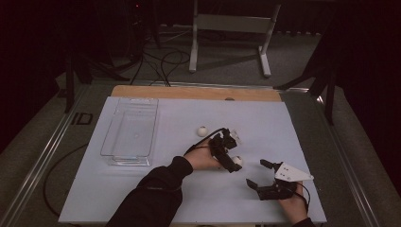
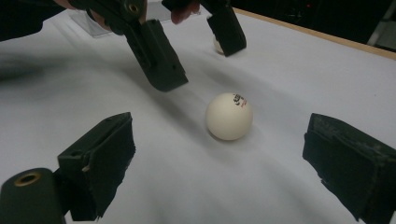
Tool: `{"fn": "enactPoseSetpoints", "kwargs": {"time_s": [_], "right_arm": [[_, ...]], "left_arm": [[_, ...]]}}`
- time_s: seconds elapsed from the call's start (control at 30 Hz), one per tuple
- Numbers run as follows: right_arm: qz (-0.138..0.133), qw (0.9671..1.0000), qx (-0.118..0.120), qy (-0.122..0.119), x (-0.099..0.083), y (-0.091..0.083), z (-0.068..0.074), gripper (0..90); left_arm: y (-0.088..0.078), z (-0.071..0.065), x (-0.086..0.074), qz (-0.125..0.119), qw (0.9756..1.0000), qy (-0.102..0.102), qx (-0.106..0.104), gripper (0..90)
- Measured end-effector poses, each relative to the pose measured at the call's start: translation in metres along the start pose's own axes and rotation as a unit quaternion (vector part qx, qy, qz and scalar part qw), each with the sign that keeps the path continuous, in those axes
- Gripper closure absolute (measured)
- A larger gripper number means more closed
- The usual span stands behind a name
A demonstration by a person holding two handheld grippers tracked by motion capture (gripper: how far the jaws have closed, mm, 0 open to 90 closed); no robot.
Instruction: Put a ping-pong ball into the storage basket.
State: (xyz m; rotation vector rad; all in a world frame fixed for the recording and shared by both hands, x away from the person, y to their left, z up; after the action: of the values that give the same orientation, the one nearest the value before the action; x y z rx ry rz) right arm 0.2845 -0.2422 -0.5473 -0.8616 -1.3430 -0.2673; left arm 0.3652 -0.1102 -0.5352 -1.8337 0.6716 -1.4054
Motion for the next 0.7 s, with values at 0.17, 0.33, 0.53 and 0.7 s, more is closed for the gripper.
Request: {"fn": "enactPoseSetpoints", "kwargs": {"time_s": [0.17, 0.33, 0.53, 0.7], "right_arm": [[-0.001, 1.0, 0.0, 0.001, 0.0, 0.0, 0.0, 9.0], [0.0, 1.0, 0.001, 0.0, 0.0, 0.0, 0.0, 9.0], [0.001, 1.0, 0.0, 0.001, 0.0, 0.0, 0.0, 9.0], [0.002, 1.0, 0.0, 0.001, -0.001, 0.0, 0.0, 9.0]], "left_arm": [[0.007, 0.002, -0.001, 0.005, 1.0, -0.002, 0.002, 16.5], [0.013, 0.001, -0.002, 0.018, 0.9998, 0.001, 0.004, 18.8], [0.022, 0.003, -0.003, 0.028, 0.9995, 0.0, 0.016, 26.0], [0.026, 0.003, -0.004, 0.031, 0.9993, 0.004, 0.022, 36.2]]}}
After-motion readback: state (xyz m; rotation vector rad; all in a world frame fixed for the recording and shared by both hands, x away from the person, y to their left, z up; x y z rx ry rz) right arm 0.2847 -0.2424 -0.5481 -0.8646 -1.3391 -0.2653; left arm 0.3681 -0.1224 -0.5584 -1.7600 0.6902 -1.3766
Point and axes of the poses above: each handheld gripper's, and its own axes: y roughly forward along the jaws, x roughly out of its top, z roughly to its left, the point moved 7 cm from there along y, roughly forward along the jaws, and after that the axes turned 2 degrees about -x, right-handed, at the moved point
